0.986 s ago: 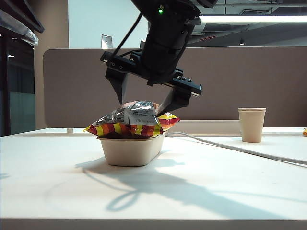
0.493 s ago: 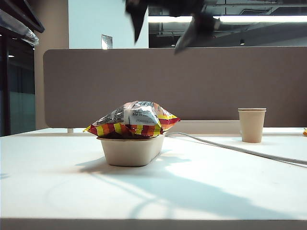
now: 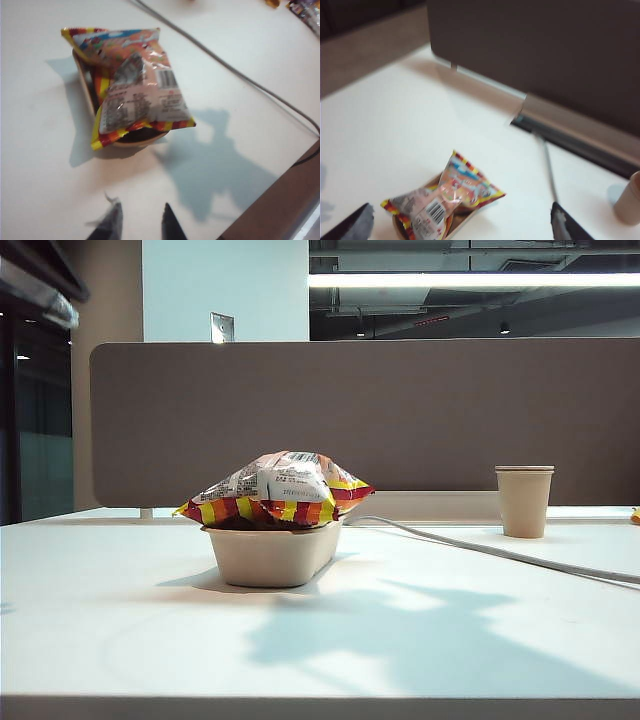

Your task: Pick up a bag of chips and put them in the box.

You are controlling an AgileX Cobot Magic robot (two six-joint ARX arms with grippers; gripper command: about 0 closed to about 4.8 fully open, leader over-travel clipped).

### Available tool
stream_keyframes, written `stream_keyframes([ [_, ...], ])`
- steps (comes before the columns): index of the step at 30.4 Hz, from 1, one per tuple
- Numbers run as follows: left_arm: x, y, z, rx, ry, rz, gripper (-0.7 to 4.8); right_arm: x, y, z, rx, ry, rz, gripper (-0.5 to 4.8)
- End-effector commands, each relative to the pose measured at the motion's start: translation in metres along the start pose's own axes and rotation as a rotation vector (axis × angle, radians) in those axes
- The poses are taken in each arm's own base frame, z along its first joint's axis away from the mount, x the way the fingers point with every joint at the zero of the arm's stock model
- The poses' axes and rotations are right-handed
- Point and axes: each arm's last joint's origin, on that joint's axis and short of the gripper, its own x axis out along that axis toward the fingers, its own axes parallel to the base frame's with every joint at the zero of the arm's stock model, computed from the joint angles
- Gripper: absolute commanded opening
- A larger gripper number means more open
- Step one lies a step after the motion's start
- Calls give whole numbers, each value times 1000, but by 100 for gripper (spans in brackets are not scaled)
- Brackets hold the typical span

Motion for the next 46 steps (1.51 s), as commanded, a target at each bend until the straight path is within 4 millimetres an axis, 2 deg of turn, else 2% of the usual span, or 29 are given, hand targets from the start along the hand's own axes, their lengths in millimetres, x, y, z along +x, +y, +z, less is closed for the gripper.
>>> stream_keyframes([
  [1,-12,-9,5,63,-93,-35,103,-24,-5,-8,-15,-35,2,479],
  [4,-29,-19,6,121,-186,-41,103,-44,-10,-26,-10,-63,1,479],
  [8,-48,-30,3,168,-267,-40,103,-56,-13,-52,-8,-70,1,479],
  [13,-77,-48,-9,193,-378,-48,102,-62,-13,-89,33,-52,19,479],
  [17,-87,-53,-22,200,-408,-46,102,-60,-11,-107,30,-23,68,479],
  [23,-81,-50,-59,187,-404,-49,102,-50,-3,-126,11,29,215,478],
  [26,-77,-47,-71,192,-412,-49,88,-46,-1,-133,11,33,264,436],
  [30,-66,-40,-85,180,-405,-24,70,-42,1,-142,6,60,291,330],
  [34,-53,-31,-94,122,-368,33,57,-38,2,-147,2,89,286,202],
  [35,-51,-29,-95,104,-364,45,57,-37,2,-147,0,94,272,188],
  [42,-45,-24,-98,76,-377,106,57,-24,2,-155,-20,195,172,174],
  [46,-46,-21,-93,17,-451,181,57,-16,4,-158,-26,230,163,174],
])
